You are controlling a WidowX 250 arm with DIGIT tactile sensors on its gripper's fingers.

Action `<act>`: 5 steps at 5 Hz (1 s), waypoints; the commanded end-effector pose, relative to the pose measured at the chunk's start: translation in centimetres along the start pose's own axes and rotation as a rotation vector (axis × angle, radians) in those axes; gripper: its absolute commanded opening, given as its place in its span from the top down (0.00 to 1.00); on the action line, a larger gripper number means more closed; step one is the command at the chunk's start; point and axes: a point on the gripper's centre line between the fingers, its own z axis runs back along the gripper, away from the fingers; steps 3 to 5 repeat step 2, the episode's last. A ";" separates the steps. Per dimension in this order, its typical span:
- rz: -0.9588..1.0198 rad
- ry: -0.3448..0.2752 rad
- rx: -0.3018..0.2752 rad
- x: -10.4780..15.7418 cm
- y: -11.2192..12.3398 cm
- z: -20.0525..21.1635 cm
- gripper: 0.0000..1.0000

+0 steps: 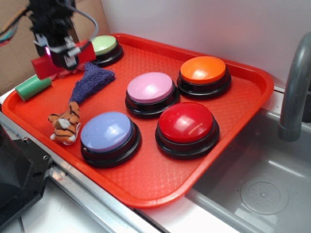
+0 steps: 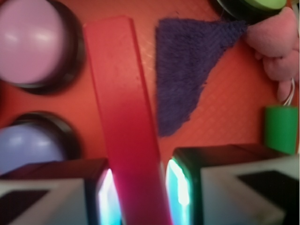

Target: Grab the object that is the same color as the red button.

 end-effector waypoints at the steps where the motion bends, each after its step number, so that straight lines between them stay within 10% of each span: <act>1: 0.090 -0.119 0.006 -1.6 0.7 6.1 1.00; 5: 0.106 -0.113 0.005 -2.5 1.1 6.6 1.00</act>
